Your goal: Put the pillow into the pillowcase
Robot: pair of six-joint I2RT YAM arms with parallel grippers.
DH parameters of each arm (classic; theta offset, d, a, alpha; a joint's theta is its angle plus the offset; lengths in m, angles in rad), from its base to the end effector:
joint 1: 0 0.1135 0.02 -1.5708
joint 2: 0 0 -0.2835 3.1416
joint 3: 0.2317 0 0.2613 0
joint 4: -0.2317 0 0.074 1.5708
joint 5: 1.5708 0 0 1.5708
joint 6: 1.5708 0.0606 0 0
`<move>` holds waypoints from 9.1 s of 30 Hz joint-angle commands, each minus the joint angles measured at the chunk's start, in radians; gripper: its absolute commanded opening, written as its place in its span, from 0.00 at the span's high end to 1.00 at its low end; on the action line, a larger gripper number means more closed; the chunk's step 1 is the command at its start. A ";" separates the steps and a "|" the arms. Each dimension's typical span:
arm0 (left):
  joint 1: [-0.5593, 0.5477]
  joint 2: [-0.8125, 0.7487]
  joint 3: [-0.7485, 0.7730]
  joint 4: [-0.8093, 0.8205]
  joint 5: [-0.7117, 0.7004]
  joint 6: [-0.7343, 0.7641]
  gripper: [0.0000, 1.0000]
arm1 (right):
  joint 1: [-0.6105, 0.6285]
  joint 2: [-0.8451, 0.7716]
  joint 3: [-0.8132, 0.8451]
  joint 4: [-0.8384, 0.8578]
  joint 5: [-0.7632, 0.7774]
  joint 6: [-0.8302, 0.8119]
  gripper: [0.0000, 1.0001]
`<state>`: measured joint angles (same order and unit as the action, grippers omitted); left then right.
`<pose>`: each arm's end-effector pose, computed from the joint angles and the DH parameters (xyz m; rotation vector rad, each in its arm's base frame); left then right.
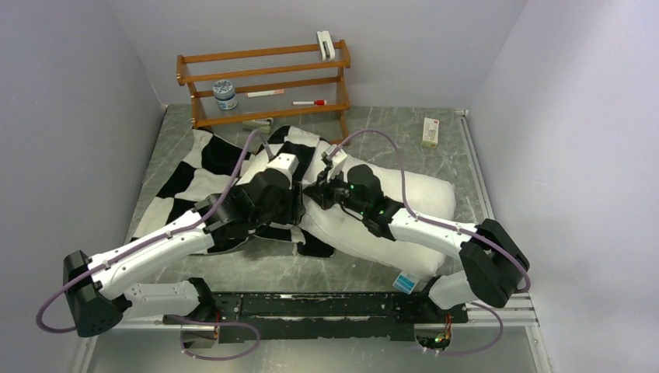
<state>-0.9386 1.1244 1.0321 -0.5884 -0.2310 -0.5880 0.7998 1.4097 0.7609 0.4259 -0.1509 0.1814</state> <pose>0.1647 -0.2013 0.3218 0.2744 2.2755 -0.5627 0.2332 0.2531 0.2579 -0.6755 1.7442 0.8271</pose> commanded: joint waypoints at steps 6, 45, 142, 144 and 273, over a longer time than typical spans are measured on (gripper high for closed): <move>-0.104 0.137 -0.002 0.002 -0.383 -0.046 0.43 | -0.017 -0.009 -0.002 0.189 -0.011 0.136 1.00; -0.037 0.235 0.076 0.146 -0.476 0.135 0.28 | -0.177 -0.046 -0.142 0.449 -0.052 0.459 1.00; 0.036 0.408 0.449 0.305 0.324 0.031 0.95 | -0.141 0.141 0.124 0.083 -0.216 0.337 1.00; 0.037 0.378 0.377 0.378 0.355 -0.018 0.95 | -0.142 0.161 0.127 0.125 -0.193 0.368 1.00; 0.133 0.149 0.300 0.028 -0.077 0.150 0.35 | -0.395 0.088 0.374 -0.453 -0.459 0.102 0.24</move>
<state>-0.9195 1.1999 1.2835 -0.5030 -0.4305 -0.5499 0.4332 1.3956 1.1126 -0.0494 -0.5339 0.2714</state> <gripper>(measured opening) 0.644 0.754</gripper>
